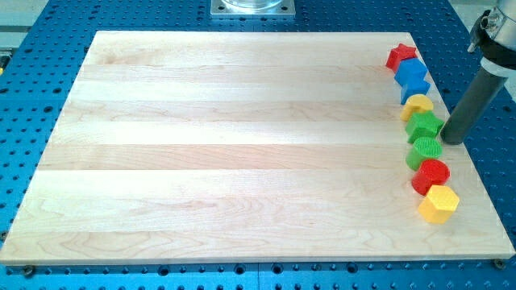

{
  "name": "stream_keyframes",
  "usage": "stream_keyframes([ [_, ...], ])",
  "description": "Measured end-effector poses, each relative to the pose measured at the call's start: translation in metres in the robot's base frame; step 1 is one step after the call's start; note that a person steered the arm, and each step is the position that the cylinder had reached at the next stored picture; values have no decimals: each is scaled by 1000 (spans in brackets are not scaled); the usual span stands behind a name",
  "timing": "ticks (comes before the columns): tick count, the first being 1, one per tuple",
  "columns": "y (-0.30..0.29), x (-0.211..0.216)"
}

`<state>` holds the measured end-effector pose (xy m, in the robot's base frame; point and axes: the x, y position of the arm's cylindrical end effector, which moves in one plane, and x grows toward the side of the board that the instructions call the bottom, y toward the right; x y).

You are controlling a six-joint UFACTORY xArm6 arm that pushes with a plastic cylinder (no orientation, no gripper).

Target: Push the yellow heart towards the left of the board

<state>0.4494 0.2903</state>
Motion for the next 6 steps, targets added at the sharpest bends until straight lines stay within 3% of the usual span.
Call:
stream_keyframes([
  [4, -7, -8],
  [5, 4, -36],
  [6, -38, -45],
])
